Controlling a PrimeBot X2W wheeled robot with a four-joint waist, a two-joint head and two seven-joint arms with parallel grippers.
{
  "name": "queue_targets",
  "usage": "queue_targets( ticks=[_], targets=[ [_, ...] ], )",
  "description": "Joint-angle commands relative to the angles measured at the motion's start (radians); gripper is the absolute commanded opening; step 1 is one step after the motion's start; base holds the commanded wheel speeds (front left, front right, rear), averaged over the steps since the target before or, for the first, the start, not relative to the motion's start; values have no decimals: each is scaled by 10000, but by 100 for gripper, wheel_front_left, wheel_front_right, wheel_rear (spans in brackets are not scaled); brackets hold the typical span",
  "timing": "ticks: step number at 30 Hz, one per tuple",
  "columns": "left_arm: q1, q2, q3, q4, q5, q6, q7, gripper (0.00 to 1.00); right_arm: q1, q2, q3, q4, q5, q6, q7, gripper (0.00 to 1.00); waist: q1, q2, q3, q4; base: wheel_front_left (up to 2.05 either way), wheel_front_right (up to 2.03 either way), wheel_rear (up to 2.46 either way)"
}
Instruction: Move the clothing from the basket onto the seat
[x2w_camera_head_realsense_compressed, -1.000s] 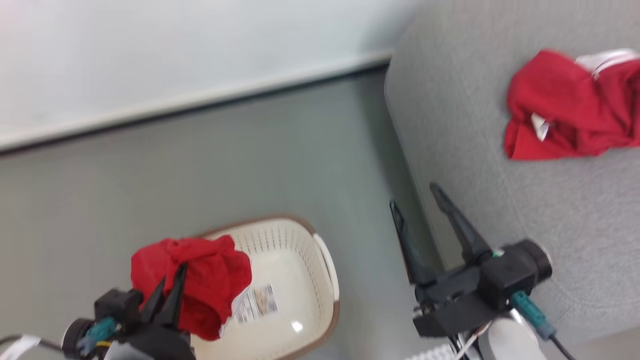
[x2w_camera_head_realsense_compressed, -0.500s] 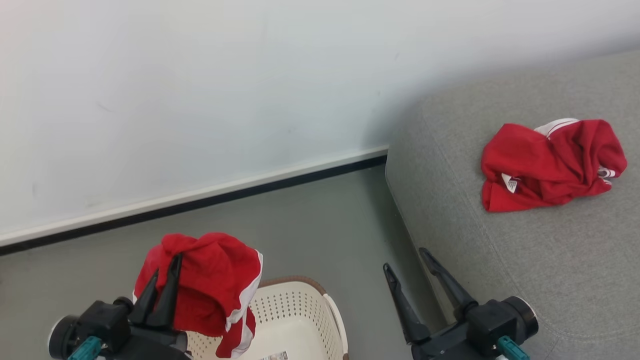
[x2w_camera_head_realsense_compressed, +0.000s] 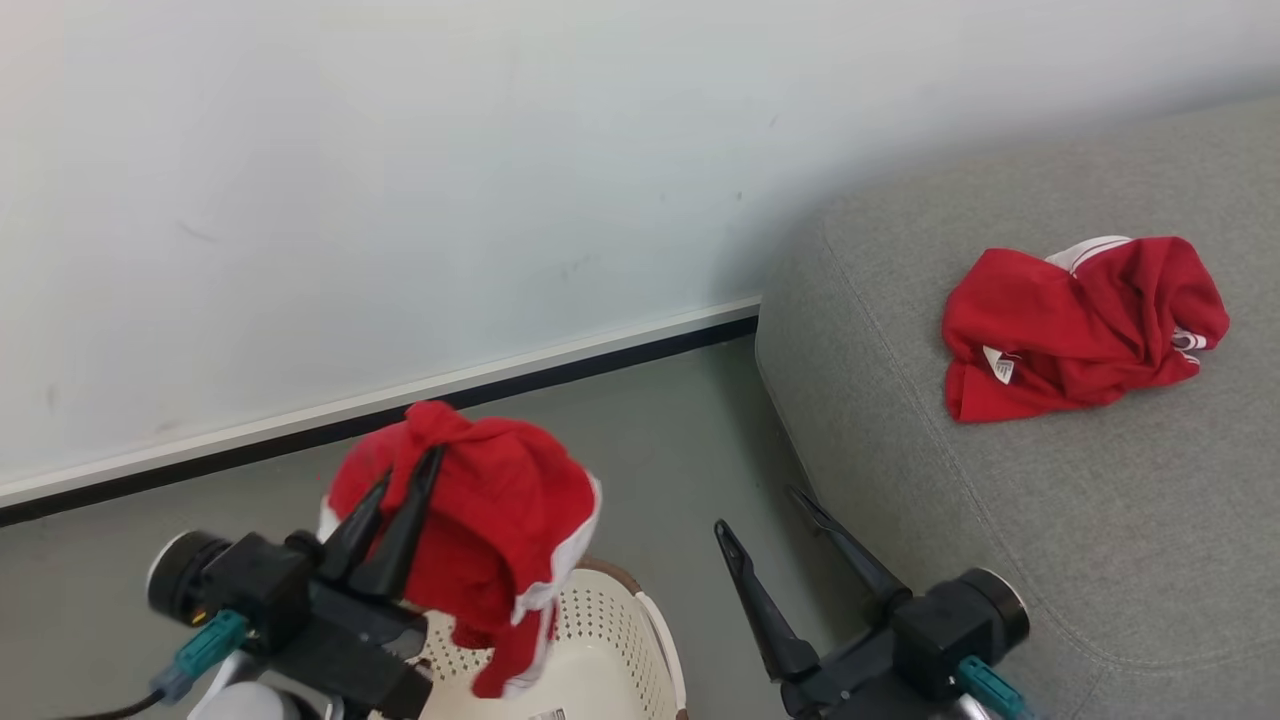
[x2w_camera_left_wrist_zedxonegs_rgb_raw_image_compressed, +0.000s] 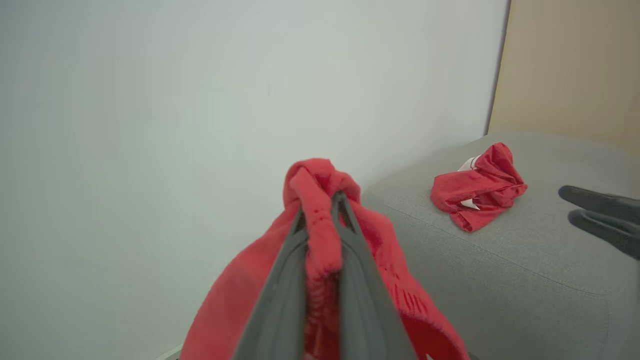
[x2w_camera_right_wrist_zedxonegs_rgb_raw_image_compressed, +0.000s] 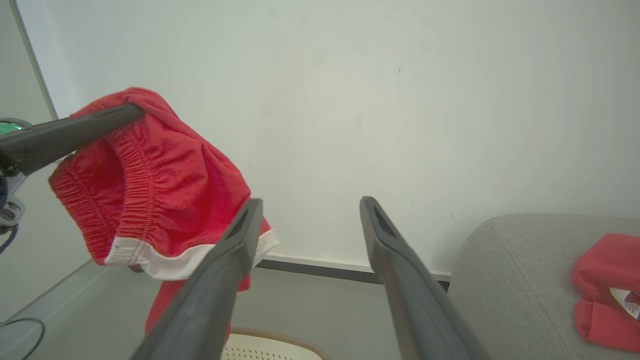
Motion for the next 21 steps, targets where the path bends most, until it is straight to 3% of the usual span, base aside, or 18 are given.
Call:
queue_targets(
  ticks=[1, 12, 21],
  targets=[
    [-212, -42, -97, 3, 114, -86, 36, 0, -163, -30, 134, -9, 121, -3, -14, 100, 0, 0, 53, -38, 0, 0, 0],
    [-1343, -338, -1544, 239, 506, -771, 85, 0, -1019, -164, 840, 379, 651, -3, -13, 100, 0, 0, 232, -139, 0, 0, 0],
    [-1916, -494, -2674, 7, 477, -936, 280, 0, -1465, -238, 1329, 956, 1027, -3, -14, 100, 0, 0, 302, -100, 0, 0, 0]
  ],
)
